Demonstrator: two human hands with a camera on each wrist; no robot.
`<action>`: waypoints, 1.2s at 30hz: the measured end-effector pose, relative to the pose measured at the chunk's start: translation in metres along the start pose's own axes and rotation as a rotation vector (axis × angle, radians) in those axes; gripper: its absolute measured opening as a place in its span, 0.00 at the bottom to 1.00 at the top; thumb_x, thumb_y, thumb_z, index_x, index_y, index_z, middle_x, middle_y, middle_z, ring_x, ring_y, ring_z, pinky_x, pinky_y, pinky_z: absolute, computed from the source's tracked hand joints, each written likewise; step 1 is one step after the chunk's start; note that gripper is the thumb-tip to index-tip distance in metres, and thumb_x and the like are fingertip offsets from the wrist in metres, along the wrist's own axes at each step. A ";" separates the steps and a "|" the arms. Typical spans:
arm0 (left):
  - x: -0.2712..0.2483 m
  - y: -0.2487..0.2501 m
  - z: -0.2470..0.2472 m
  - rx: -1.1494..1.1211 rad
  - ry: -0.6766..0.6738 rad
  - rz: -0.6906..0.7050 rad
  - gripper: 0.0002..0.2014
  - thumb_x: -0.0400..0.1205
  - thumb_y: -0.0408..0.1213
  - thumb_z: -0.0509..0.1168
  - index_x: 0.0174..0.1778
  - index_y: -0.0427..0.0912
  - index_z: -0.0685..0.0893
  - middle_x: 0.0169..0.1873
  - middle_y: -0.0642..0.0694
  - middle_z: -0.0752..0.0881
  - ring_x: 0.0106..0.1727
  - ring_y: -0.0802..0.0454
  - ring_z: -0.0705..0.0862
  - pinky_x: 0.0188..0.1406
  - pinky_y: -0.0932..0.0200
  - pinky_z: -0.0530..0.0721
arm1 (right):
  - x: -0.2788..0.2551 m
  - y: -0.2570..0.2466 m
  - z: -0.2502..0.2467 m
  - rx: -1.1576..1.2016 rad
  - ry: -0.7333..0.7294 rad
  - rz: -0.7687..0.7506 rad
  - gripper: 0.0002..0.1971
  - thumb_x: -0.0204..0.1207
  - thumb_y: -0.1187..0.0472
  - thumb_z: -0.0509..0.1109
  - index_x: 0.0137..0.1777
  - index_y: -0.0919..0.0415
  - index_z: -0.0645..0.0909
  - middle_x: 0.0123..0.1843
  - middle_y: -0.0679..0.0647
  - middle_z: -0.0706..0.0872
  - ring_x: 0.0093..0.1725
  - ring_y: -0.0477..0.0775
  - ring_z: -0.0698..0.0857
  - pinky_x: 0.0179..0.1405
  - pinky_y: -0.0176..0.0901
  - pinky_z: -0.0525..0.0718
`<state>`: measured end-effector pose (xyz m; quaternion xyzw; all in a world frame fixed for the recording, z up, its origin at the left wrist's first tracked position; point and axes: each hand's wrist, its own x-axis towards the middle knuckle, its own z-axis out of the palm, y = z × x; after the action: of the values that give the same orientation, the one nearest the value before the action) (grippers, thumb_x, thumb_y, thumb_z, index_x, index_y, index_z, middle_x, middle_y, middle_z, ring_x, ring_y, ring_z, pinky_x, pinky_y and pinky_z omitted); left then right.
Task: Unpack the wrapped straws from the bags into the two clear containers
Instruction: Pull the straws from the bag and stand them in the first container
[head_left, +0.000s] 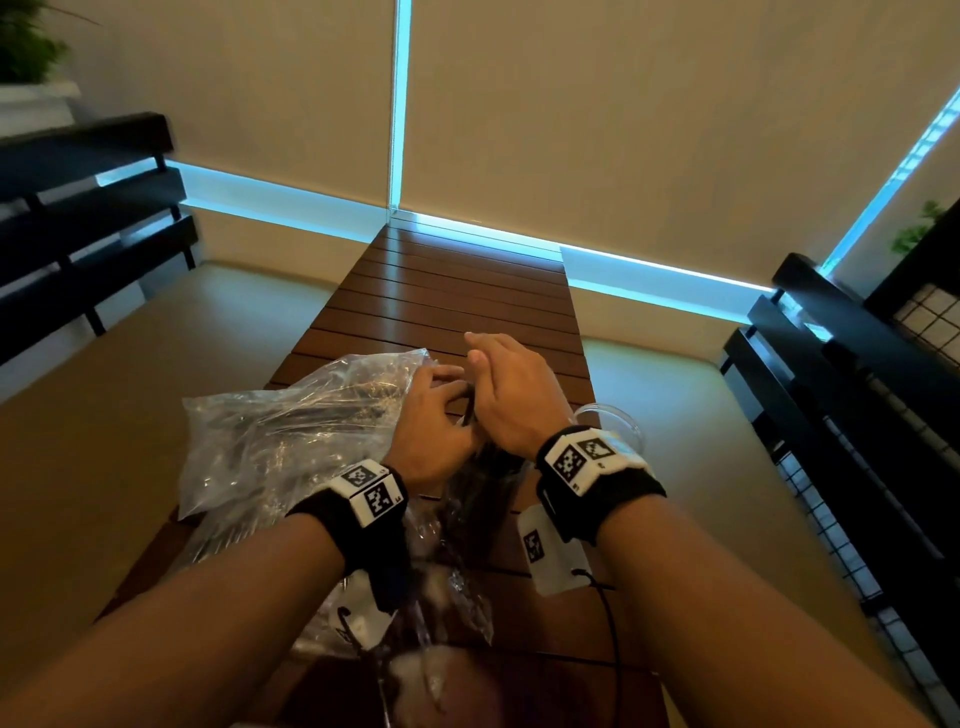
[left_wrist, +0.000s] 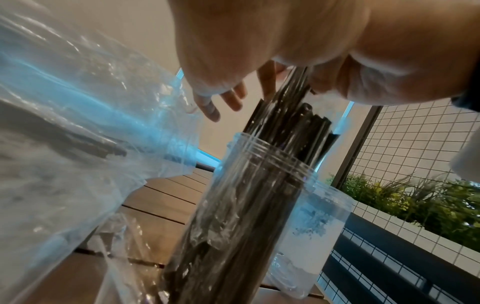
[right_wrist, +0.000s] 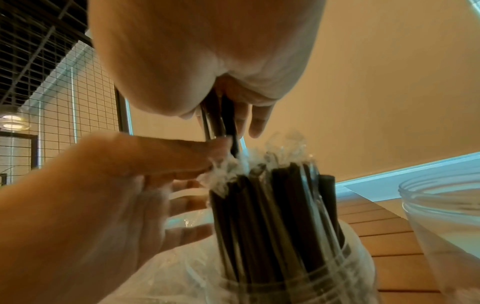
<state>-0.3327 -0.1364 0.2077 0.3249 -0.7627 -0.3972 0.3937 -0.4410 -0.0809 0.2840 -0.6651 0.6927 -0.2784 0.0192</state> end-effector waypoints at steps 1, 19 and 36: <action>-0.002 -0.001 -0.003 -0.026 -0.003 0.018 0.20 0.72 0.51 0.68 0.57 0.48 0.89 0.61 0.51 0.76 0.63 0.56 0.78 0.63 0.63 0.78 | -0.001 0.000 0.001 -0.001 0.006 0.005 0.21 0.88 0.54 0.52 0.76 0.60 0.76 0.75 0.54 0.79 0.70 0.55 0.80 0.69 0.49 0.77; 0.024 -0.031 -0.099 0.757 -0.007 -0.332 0.32 0.70 0.50 0.72 0.72 0.51 0.76 0.74 0.42 0.70 0.74 0.39 0.70 0.71 0.36 0.74 | -0.024 0.004 0.033 -0.531 -0.386 0.013 0.38 0.83 0.32 0.38 0.87 0.54 0.42 0.89 0.55 0.45 0.88 0.55 0.43 0.82 0.68 0.37; -0.005 -0.077 -0.179 0.542 -0.043 -0.188 0.24 0.77 0.32 0.76 0.68 0.42 0.77 0.56 0.48 0.83 0.53 0.48 0.81 0.45 0.64 0.72 | 0.062 -0.040 0.047 -0.759 -0.500 -0.123 0.14 0.83 0.62 0.61 0.67 0.56 0.79 0.61 0.56 0.84 0.65 0.61 0.81 0.64 0.59 0.74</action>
<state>-0.1622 -0.2315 0.2068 0.4791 -0.8158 -0.2203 0.2377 -0.3926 -0.1541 0.2822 -0.7119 0.6788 0.1635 -0.0755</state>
